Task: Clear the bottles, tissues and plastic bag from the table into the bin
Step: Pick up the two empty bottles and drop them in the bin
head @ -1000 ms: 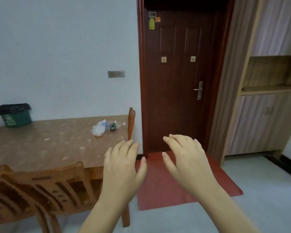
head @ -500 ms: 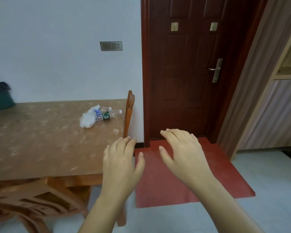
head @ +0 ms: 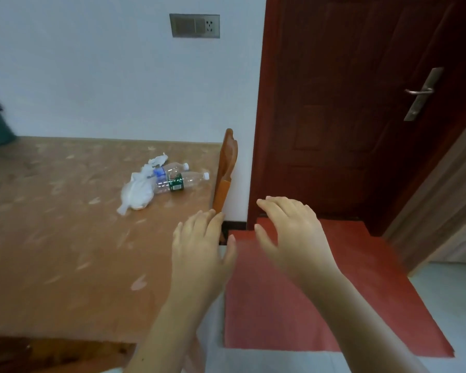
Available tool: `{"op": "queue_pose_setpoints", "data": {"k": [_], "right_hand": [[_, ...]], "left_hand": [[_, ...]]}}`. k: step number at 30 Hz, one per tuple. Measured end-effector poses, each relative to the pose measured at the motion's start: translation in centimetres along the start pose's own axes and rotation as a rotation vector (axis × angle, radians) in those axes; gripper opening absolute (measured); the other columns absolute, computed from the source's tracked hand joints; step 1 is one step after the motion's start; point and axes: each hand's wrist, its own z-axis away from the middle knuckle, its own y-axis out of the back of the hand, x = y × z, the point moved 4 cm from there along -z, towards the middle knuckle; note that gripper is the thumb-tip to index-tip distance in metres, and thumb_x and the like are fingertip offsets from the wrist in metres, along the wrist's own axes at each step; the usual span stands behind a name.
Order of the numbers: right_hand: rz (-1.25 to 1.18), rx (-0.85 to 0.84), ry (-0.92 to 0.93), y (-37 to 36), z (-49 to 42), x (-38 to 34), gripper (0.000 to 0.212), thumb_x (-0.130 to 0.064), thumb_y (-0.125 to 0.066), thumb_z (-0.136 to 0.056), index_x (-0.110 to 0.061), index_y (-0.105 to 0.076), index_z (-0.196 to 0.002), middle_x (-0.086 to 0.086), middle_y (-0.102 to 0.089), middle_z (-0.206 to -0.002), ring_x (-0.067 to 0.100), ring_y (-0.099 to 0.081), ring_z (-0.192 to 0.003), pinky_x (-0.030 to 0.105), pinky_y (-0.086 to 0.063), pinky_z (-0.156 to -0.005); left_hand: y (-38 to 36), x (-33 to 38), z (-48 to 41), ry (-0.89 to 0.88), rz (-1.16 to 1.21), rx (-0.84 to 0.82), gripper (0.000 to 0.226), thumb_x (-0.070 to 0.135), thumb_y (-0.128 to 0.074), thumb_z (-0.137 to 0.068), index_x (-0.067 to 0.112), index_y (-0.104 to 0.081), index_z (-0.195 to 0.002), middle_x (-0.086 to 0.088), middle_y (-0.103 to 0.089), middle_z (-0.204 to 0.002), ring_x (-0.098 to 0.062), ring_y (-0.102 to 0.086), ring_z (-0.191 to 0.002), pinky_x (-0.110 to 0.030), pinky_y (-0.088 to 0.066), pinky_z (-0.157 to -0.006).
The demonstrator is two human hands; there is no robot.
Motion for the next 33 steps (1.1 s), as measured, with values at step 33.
{"op": "queue_pose_setpoints", "data": {"k": [33], "right_hand": [[-0.221,-0.506,0.468,-32.7,-38.2,8.1,0.033,-0.020,-0.062,-0.079,-0.010,-0.059,-0.110,0.011,-0.064,-0.109,0.030,-0.057,-0.101,0.046,-0.045,-0.087]], "left_hand": [[-22.6,-24.3,-27.1,0.449,-0.326,-0.073,0.047,0.017,-0.077,-0.065,0.004,-0.063,-0.108,-0.015,-0.066,-0.110,-0.035,-0.061,-0.101,-0.051,-0.044,-0.089]]}}
